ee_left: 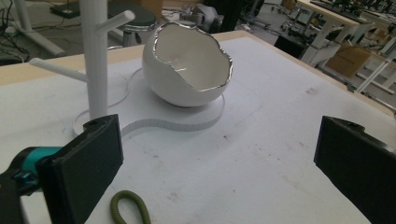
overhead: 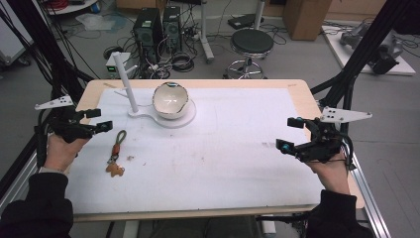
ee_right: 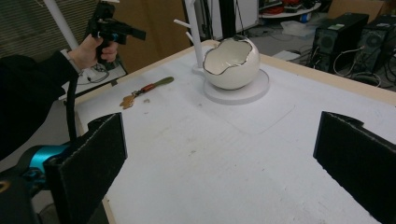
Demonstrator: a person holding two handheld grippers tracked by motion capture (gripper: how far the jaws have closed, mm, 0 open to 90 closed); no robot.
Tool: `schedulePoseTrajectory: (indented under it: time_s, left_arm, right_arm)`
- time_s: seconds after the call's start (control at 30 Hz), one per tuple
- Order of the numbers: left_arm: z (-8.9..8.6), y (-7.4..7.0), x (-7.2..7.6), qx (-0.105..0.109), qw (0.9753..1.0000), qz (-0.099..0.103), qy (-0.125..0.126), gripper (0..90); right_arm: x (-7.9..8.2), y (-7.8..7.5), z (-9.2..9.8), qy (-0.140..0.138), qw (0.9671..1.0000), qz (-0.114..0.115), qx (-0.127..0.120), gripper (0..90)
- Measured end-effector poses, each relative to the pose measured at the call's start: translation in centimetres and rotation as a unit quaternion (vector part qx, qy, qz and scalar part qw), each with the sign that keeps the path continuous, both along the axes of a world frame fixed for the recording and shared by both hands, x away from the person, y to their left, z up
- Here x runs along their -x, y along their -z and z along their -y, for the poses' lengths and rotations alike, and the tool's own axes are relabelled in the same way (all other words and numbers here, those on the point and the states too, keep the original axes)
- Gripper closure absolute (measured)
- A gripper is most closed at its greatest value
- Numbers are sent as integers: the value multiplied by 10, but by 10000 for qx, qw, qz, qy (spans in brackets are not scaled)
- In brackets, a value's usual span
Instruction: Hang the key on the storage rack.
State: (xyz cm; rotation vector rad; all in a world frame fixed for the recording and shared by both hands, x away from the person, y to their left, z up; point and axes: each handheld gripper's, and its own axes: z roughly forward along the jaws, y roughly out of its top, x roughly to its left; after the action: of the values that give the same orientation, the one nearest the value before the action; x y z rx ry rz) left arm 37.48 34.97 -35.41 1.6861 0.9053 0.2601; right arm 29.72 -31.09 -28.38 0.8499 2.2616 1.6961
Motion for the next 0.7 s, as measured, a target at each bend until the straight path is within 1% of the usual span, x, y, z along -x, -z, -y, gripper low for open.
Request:
schedulePoseTrajectory:
  time_s: [0.03,0.2,0.27,0.4,0.47,0.53,0.57,0.6,0.67,0.7]
  left_arm:
    - [-2,2,-4,-27,10000,-45,-59,17]
    - [-6,14,-20,-27,9993,-265,-246,17]
    - [-7,19,-25,-78,9989,-346,-308,17]
    - [-8,29,-34,-245,9977,-475,-418,17]
    - [-6,34,-38,-421,9967,-479,-502,18]
    - [-4,39,-42,-626,9952,-469,-596,27]
    - [-3,42,-44,-708,9941,-502,-650,27]
    - [-2,44,-45,-780,9930,-536,-702,51]
    - [-2,48,-48,-867,9916,-618,-732,59]
    - [-1,52,-50,-1014,9897,-663,-767,67]
  right_arm:
    - [0,0,0,11,10000,7,21,18]
    - [2,-1,0,35,10000,9,88,18]
    - [2,0,1,30,9999,-5,112,18]
    - [0,2,3,66,9999,-28,96,18]
    - [-1,3,3,75,9999,-66,86,18]
    - [-3,6,3,100,9998,-63,180,18]
    - [-3,6,3,100,9998,-63,180,18]
    - [-3,7,2,110,9996,-128,226,18]
    - [-3,8,2,98,9995,-126,254,18]
    - [-3,8,2,96,9996,-117,256,18]
